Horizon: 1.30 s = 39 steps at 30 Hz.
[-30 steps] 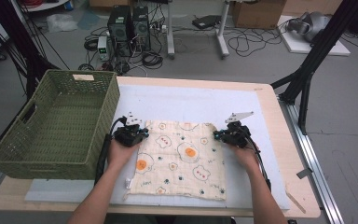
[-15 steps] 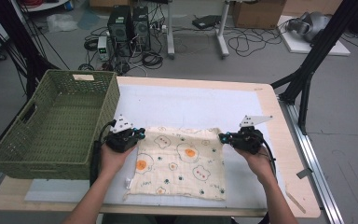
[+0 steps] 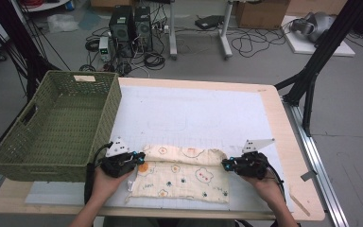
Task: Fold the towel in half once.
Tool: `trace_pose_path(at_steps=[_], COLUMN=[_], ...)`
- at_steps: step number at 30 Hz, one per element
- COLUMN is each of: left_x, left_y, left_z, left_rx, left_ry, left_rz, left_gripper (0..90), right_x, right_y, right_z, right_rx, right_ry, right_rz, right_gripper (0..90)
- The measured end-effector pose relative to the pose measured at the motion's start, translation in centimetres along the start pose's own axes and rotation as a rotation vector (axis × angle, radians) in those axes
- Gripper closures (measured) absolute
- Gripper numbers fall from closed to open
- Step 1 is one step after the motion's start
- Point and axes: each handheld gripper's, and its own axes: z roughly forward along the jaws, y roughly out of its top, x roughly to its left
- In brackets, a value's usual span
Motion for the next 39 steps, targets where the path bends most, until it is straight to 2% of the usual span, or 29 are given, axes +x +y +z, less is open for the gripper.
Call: trace_pose_path(at_steps=[2,5,7,9,11,14,16,18,20,21,22,23,24,26,27,32,35,39], left_x=[0.0,-0.1,-0.2,-0.3,-0.1,0.5,0.7,0.9,1.1,1.2,1.3,1.3,1.2,0.8,0.6,-0.4,-1.1,-2.3], left_y=[0.2,1.0,1.5,1.9,2.2,2.5,2.6,2.7,2.5,2.5,2.4,2.3,2.3,2.5,2.6,2.2,1.5,0.2], left_z=[-0.4,-0.7,-0.4,0.2,0.9,1.7,2.3,2.8,3.1,3.3,3.3,3.3,3.3,2.9,2.6,1.3,0.3,-0.9], left_rx=[-0.015,-0.025,-0.033,-0.039,-0.028,-0.021,-0.003,0.021,0.045,0.06,0.072,0.077,0.077,0.045,0.019,-0.039,-0.048,-0.047], left_ry=[-0.015,-0.004,0.017,0.02,0.035,0.049,0.064,0.062,0.04,0.03,0.024,0.01,0.012,0.018,0.018,0.031,0.029,-0.003], left_rz=[-0.005,0.005,0.004,0.002,-0.012,-0.042,-0.04,-0.052,-0.052,-0.051,-0.046,-0.037,-0.029,-0.004,-0.001,0.023,0.044,0.054], left_gripper=[75.1,68.5,63.9,62.6,60.4,57.2,54.9,52.9,55.8,64.5,69.3,79.2,85.2,86.2,86.2,86.2,85.9,83.2], right_x=[0.2,0.2,0.1,-0.2,-0.5,-1.1,-1.3,-1.4,-1.3,-1.3,-1.3,-1.2,-1.1,-0.8,-0.7,0.1,1.0,2.6], right_y=[-0.1,0.3,0.8,1.3,1.6,1.8,1.8,1.9,1.9,1.9,1.9,1.9,2.0,2.1,2.1,2.2,1.8,1.0], right_z=[-0.4,-1.1,-1.4,-1.6,-1.5,-0.8,-0.2,0.4,0.8,0.9,0.9,0.9,0.9,0.7,0.5,-0.6,-1.3,-1.7], right_rx=[-0.004,-0.028,-0.044,-0.064,-0.072,-0.074,-0.051,-0.028,-0.019,-0.02,-0.023,-0.022,-0.022,-0.025,-0.034,-0.071,-0.096,-0.089], right_ry=[0.004,-0.017,-0.03,-0.045,-0.058,-0.041,-0.03,-0.023,-0.013,-0.011,-0.006,-0.001,0.0,-0.003,-0.002,-0.002,0.012,0.035], right_rz=[0.009,-0.009,-0.006,-0.009,0.0,0.026,0.023,0.021,0.014,0.006,-0.001,0.0,-0.015,-0.038,-0.043,-0.067,-0.079,-0.11], right_gripper=[75.5,70.6,67.5,64.9,61.4,57.1,56.1,57.3,63.0,68.5,71.1,74.5,77.8,82.4,82.7,84.7,84.7,84.6])
